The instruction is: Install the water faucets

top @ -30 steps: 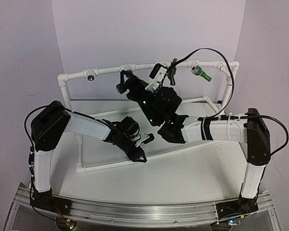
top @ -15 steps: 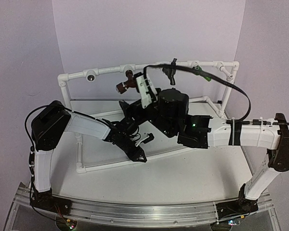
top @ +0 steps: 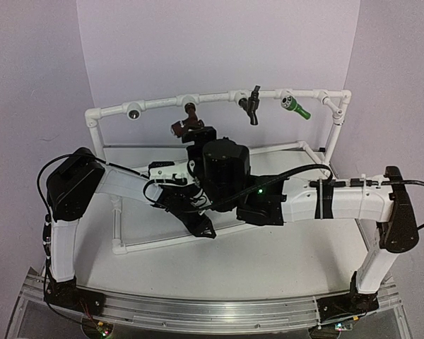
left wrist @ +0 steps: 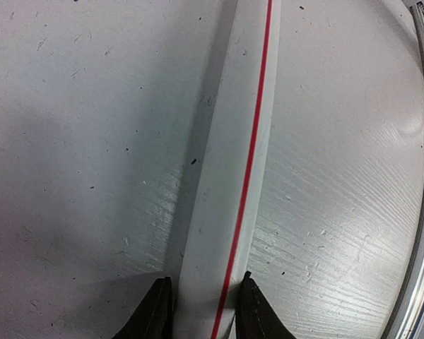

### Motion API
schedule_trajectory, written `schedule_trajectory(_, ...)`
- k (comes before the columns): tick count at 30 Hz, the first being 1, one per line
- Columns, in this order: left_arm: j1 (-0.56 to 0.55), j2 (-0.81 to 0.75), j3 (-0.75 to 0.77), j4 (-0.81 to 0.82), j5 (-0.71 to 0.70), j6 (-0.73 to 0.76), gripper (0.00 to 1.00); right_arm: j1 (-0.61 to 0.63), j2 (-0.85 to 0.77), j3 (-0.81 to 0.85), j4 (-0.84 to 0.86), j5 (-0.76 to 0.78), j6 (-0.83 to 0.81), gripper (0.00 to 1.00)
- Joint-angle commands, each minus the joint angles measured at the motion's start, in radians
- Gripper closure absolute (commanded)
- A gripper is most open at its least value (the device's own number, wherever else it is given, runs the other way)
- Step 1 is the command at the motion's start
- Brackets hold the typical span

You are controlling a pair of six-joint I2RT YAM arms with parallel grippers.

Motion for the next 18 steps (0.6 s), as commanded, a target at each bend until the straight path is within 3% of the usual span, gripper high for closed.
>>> schedule_trajectory(1, -0.002, 0.146, -0.068, -0.109, -0.139, -0.111, 1.00, -0.019, 0.049, 0.146, 0.089, 0.029, -0.267, 0.07)
schedule_trajectory(8, -0.002, 0.139, -0.069, -0.112, -0.138, -0.111, 1.00, -0.071, 0.135, 0.250, 0.090, 0.046, -0.346, 0.14)
schedule_trajectory(18, -0.002, 0.150, -0.063, -0.113, -0.131, -0.110, 1.00, -0.115, 0.194, 0.309, 0.081, 0.032, -0.333, 0.19)
